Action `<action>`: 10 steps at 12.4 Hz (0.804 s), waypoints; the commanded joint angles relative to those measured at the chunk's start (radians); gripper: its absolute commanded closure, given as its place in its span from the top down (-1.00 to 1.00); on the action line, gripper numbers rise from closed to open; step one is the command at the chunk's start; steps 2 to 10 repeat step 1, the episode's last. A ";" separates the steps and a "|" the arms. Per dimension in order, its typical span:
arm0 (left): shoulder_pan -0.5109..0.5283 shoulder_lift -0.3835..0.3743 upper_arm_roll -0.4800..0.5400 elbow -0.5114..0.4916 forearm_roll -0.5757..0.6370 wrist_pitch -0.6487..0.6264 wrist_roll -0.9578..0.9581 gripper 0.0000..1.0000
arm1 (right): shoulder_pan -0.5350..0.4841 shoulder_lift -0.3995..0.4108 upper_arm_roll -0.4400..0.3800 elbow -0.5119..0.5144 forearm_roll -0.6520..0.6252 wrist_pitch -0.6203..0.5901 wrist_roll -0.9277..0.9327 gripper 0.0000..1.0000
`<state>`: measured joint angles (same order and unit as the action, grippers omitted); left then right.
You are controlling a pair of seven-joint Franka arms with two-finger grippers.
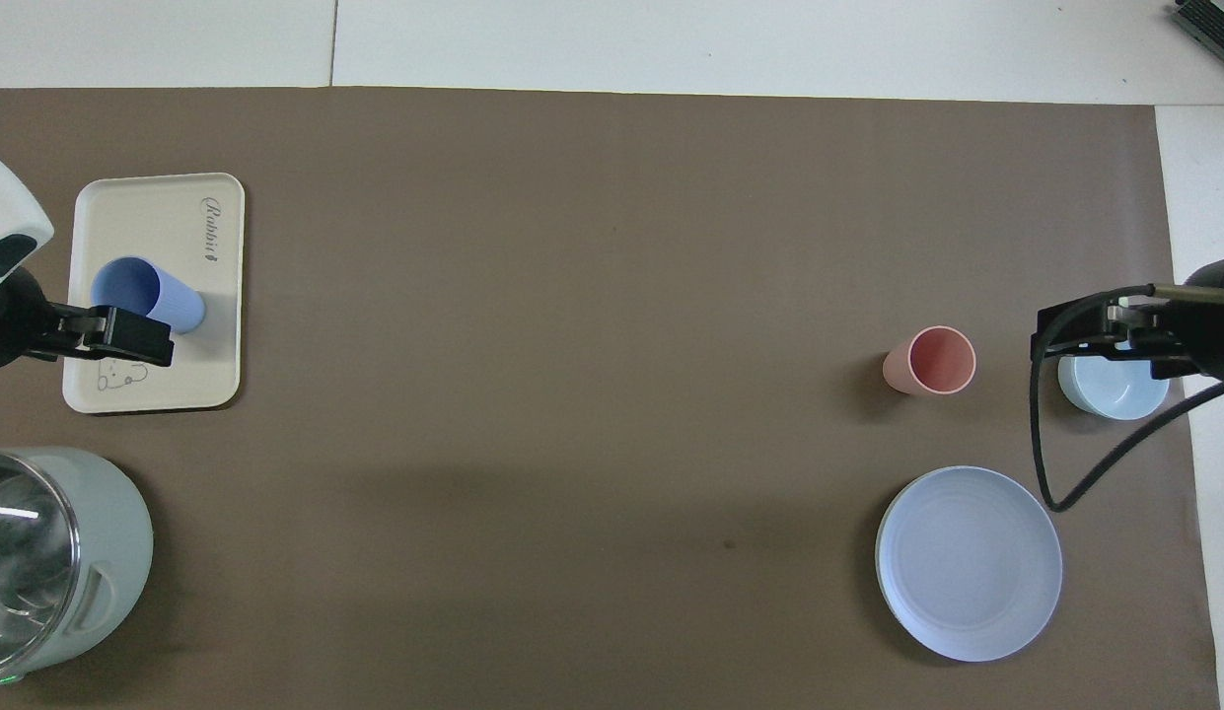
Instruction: Place cup on tray
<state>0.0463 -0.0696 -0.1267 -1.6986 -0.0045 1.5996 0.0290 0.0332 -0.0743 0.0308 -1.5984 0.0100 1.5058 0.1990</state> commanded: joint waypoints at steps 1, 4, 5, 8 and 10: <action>0.006 -0.030 -0.004 -0.030 0.021 0.010 -0.011 1.00 | -0.007 -0.032 0.004 -0.038 -0.010 0.027 -0.033 1.00; 0.006 -0.030 -0.004 -0.030 0.021 0.010 -0.011 1.00 | -0.007 -0.032 0.004 -0.038 -0.010 0.027 -0.033 1.00; 0.006 -0.030 -0.004 -0.030 0.021 0.010 -0.011 1.00 | -0.007 -0.032 0.004 -0.038 -0.010 0.027 -0.033 1.00; 0.006 -0.030 -0.004 -0.030 0.021 0.010 -0.011 1.00 | -0.007 -0.032 0.004 -0.038 -0.010 0.027 -0.033 1.00; 0.006 -0.030 -0.004 -0.030 0.021 0.010 -0.011 1.00 | -0.007 -0.032 0.004 -0.038 -0.010 0.027 -0.033 1.00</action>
